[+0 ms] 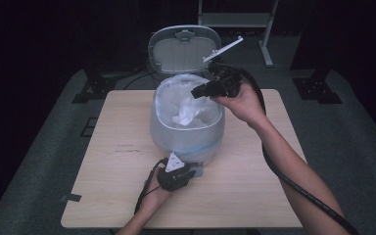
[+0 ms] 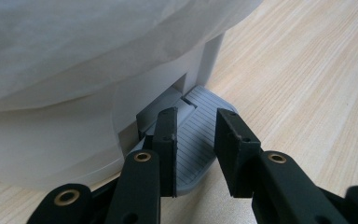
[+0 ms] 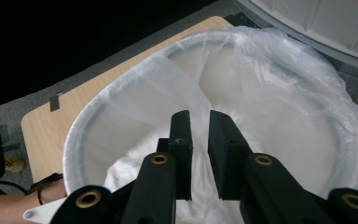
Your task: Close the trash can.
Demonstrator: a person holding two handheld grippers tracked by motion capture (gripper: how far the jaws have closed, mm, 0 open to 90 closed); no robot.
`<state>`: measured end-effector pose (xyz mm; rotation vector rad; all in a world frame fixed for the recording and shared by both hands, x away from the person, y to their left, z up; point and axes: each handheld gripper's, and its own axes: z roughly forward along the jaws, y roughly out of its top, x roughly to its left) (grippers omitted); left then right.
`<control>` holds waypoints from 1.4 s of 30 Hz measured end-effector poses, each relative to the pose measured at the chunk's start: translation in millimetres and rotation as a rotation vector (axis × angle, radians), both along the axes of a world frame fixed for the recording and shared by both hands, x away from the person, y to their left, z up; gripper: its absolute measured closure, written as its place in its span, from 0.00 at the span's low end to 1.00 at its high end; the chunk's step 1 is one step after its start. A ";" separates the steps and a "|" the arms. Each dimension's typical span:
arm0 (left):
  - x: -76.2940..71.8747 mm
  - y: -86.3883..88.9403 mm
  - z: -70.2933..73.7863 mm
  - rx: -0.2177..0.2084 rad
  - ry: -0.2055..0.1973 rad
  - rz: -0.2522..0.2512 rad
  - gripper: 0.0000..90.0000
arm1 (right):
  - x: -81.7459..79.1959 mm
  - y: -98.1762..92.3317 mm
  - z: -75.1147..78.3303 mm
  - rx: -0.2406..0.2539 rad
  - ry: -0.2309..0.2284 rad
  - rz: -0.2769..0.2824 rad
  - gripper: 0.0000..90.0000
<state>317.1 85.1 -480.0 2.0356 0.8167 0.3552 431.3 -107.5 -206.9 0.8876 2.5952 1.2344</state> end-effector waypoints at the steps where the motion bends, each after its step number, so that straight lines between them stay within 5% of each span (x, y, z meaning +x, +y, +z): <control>1: 0.0 0.0 0.0 0.000 0.000 0.000 0.78 | 0.0 0.0 0.0 0.000 0.000 0.000 0.87; 24: 0.0 -0.1 -0.1 -0.001 -0.001 -0.001 0.78 | -9.2 -26.8 -2.1 0.030 -0.008 0.001 0.75; 42: -1.1 -1.3 -0.3 -0.001 -0.008 -0.001 0.75 | -39.9 -72.3 -11.7 0.056 -0.045 -0.013 0.62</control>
